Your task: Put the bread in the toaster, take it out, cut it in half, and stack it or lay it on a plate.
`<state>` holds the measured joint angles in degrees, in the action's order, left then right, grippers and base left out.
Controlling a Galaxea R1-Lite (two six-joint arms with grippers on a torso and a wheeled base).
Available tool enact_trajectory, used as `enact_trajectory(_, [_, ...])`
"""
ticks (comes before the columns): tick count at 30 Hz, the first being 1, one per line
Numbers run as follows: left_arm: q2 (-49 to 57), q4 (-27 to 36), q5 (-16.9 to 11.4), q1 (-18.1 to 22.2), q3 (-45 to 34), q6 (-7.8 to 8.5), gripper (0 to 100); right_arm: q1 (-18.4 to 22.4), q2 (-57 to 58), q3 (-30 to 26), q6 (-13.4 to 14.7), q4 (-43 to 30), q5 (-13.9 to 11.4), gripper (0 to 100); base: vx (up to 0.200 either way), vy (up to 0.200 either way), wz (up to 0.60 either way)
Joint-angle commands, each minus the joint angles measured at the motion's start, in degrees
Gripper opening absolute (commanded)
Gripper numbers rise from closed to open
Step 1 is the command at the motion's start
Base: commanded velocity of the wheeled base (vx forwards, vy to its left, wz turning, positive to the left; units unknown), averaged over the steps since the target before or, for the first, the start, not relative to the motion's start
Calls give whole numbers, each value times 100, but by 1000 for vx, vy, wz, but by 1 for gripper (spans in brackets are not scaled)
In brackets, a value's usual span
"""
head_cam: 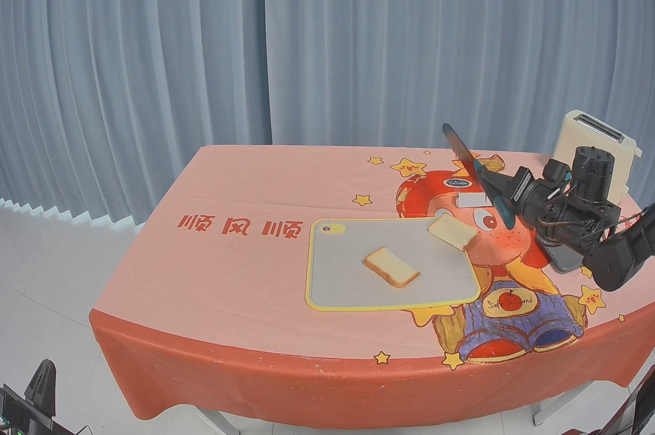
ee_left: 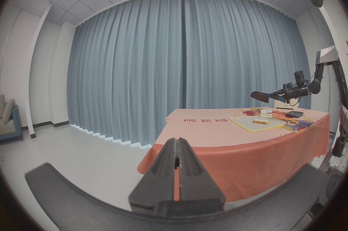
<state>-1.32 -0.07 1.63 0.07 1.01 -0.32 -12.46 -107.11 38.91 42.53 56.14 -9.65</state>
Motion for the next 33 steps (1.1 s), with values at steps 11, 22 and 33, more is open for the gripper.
enact_trajectory(11, [-9,-1,4,1,-101,-3,0,288,884,-754,537,29,-256,0,0,0,0])
enact_trajectory(22, [-9,-1,4,1,-101,-3,0,209,867,-903,572,46,-502,0,0,0,0])
enact_trajectory(33, [-9,-1,4,1,-101,-3,0,244,841,-903,581,20,-493,0,0,0,0])
